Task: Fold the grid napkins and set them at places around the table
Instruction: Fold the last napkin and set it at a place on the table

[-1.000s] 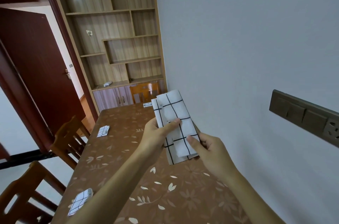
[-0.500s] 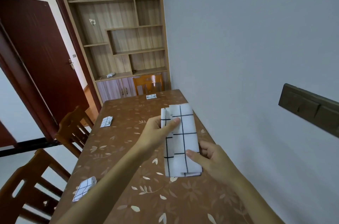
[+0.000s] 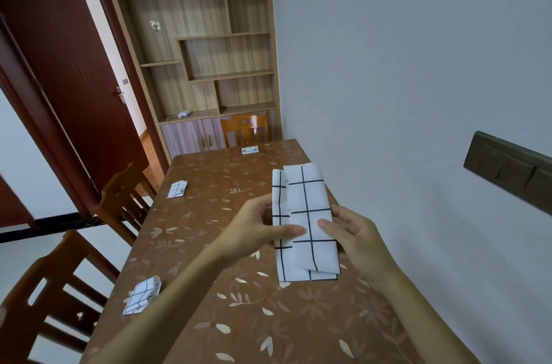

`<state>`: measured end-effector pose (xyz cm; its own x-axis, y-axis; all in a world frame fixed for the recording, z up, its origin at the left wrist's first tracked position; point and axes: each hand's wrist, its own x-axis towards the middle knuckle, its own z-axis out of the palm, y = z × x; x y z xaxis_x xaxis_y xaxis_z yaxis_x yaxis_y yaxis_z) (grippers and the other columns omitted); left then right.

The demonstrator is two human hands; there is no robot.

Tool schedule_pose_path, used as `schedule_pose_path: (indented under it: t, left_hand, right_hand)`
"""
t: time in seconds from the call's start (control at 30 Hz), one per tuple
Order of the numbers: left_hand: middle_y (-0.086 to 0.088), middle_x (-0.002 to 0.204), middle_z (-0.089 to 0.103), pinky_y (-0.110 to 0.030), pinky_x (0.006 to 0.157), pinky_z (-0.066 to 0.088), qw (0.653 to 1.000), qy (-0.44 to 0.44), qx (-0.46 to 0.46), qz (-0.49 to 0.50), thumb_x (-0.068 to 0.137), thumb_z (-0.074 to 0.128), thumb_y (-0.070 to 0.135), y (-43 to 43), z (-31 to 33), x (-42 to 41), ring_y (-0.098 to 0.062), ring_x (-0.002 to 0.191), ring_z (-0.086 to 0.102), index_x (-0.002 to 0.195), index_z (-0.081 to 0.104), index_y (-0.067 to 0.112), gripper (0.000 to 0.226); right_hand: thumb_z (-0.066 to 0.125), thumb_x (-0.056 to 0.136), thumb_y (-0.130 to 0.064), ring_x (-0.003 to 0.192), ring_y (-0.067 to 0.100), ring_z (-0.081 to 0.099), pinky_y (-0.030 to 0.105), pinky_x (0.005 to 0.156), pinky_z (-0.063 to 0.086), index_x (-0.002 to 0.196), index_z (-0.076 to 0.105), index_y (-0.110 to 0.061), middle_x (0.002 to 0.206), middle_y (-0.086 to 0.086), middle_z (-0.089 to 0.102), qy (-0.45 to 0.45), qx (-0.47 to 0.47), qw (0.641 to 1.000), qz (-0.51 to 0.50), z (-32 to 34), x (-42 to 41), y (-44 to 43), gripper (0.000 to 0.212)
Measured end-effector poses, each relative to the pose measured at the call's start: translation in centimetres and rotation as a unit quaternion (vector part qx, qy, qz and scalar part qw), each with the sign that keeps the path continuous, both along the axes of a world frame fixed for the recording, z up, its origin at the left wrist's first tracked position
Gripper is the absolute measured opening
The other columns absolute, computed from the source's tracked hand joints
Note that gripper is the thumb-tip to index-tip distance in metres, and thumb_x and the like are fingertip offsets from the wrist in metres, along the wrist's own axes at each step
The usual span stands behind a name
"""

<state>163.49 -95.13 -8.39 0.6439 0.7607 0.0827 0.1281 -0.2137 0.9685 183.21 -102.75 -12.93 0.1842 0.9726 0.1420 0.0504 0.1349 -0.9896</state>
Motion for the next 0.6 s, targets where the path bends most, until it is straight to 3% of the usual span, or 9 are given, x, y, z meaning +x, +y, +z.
schedule_pose_path:
  t: [0.17,0.23,0.3,0.37,0.43,0.5,0.57,0.6]
  left_hand:
    - [-0.006,0.112,0.077,-0.045,0.082,0.062,0.999,-0.032,-0.038,0.016,0.089,0.070,0.003,0.0,-0.4,-0.6,-0.029,0.101,0.074,0.118,0.069,0.013,0.030]
    - [-0.009,0.112,0.076,-0.058,0.088,0.058,0.998,-0.034,-0.049,0.030,0.092,0.067,0.004,0.2,-0.6,-0.9,-0.035,0.101,0.073,0.114,0.072,0.012,0.024]
    - [-0.014,0.109,0.076,-0.063,0.081,0.055,0.998,-0.036,-0.040,0.034,0.093,0.066,0.008,0.2,-0.9,-1.2,-0.047,0.098,0.070,0.113,0.074,0.012,0.021]
    - [-0.021,0.101,0.075,-0.047,0.059,0.056,0.998,-0.043,-0.027,0.031,0.095,0.065,0.010,0.1,-1.0,-1.4,-0.053,0.080,0.066,0.111,0.075,0.012,0.019]
    - [-0.026,0.086,0.071,-0.030,0.044,0.047,0.998,-0.059,-0.023,0.026,0.095,0.064,0.009,0.0,-1.3,-1.5,-0.036,0.055,0.059,0.110,0.075,0.010,0.019]
    - [-0.030,0.080,0.065,-0.028,0.042,0.044,0.996,-0.083,-0.033,0.020,0.095,0.065,0.010,0.0,-1.6,-1.6,-0.028,0.046,0.052,0.111,0.074,0.008,0.019]
    - [-0.040,0.086,0.061,-0.031,0.050,0.045,0.993,-0.105,-0.048,0.012,0.093,0.066,0.012,-0.1,-2.1,-1.7,-0.035,0.058,0.052,0.112,0.074,0.007,0.021]
    - [-0.042,0.089,0.059,-0.035,0.057,0.045,0.992,-0.111,-0.057,0.009,0.092,0.065,0.014,-0.1,-2.4,-1.8,-0.039,0.066,0.051,0.110,0.075,0.007,0.022]
  right_hand:
    - [0.061,0.096,-0.008,0.099,0.026,0.074,0.051,0.090,0.057,0.113,0.073,-0.031,0.109,0.002,0.077,0.068,-0.005,0.998,0.008,0.3,0.0,0.0,0.031]
    - [0.059,0.096,-0.007,0.088,0.022,0.075,0.042,0.078,0.058,0.109,0.076,-0.029,0.103,0.004,0.078,0.107,-0.017,0.994,0.005,0.3,-0.1,0.0,0.031]
    - [0.058,0.095,-0.008,0.072,0.017,0.071,0.034,0.063,0.053,0.105,0.078,-0.025,0.092,0.006,0.077,0.132,-0.032,0.991,0.001,0.4,-0.3,-0.1,0.028]
    - [0.057,0.095,-0.008,0.068,0.021,0.067,0.033,0.060,0.049,0.103,0.078,-0.019,0.089,0.011,0.075,0.149,-0.038,0.988,0.002,0.2,-0.3,-0.1,0.025]
    - [0.055,0.095,-0.006,0.068,0.024,0.062,0.030,0.059,0.047,0.102,0.078,-0.013,0.086,0.013,0.073,0.187,-0.035,0.982,0.014,0.0,-0.2,0.0,0.024]
    - [0.065,0.089,-0.014,0.068,0.023,0.057,0.027,0.061,0.045,0.094,0.080,-0.014,0.086,0.013,0.069,0.232,-0.030,0.972,0.037,0.0,-0.3,0.1,0.015]
    - [0.074,0.081,-0.021,0.068,0.023,0.054,0.028,0.060,0.047,0.078,0.081,-0.018,0.083,0.012,0.067,0.257,-0.048,0.964,0.042,-0.3,-0.3,0.4,0.008]
    - [0.067,0.087,-0.018,0.067,0.022,0.054,0.027,0.056,0.048,0.071,0.079,-0.019,0.079,0.009,0.067,0.259,-0.054,0.964,0.042,-0.6,-0.3,0.6,0.020]
